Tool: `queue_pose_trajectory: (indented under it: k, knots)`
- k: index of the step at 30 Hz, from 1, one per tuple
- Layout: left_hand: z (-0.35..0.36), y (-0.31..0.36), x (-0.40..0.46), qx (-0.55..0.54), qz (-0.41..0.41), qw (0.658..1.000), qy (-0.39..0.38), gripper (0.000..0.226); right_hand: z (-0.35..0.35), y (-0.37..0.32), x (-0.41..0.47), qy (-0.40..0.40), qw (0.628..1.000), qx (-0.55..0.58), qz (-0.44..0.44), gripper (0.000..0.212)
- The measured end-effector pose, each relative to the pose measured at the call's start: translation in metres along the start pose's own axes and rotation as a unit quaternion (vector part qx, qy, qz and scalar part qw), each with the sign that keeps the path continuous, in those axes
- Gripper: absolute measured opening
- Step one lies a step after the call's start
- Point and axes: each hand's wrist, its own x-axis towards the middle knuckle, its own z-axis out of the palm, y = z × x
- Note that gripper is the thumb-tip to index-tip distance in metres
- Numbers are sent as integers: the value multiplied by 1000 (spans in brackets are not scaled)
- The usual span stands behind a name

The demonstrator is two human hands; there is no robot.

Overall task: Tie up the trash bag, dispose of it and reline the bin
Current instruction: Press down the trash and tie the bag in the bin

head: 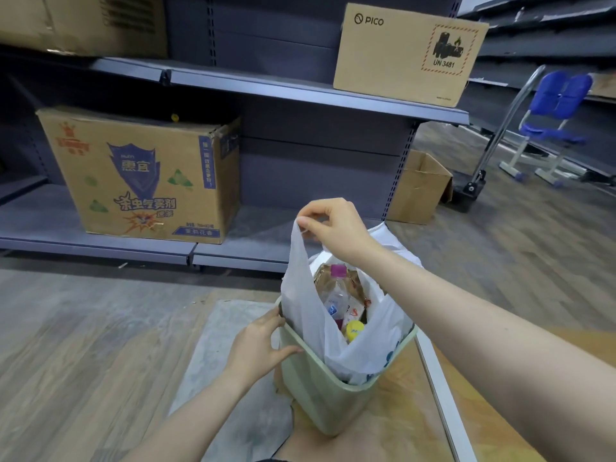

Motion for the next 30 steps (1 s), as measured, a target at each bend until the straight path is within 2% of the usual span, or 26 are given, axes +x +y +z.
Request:
queue_pose_trajectory:
  k: [2,5,8,10,12,14,16,18,20,24,30]
  knots:
    - [-1,1,5,0,-13,1000,-7,62,1,-8,2,24,999,-12,-42,17]
    - [-2,1,8,-8,-16,1000,-8,62,4,-10,1,59,995,-7,-74,16]
    - [-1,4,6,0,-16,1000,-6,61,6,-14,5,27,997,-31,-62,17]
    - [-2,4,7,-5,-22,1000,-4,60,4,-15,10,35,995,-42,-80,17]
    - [-4,6,8,-10,-26,1000,-1,60,3,-15,11,52,996,-19,-70,17]
    - [-2,8,9,-5,-33,999,-3,60,5,-16,7,34,998,-32,-49,17]
    - [-2,10,9,-11,-41,999,3,60,6,-17,5,42,996,-42,-62,17]
    - [-5,9,11,-17,-47,999,3,64,6,-21,8,65,996,-24,-60,17]
    - [-4,8,8,-15,-49,999,-9,70,3,-19,10,55,997,-35,-47,18]
    - [-4,5,7,-11,-36,999,6,58,-3,-12,12,86,995,-31,-35,19]
    - [0,-3,6,14,-20,1000,-6,60,-6,-9,6,41,996,-81,-19,19]
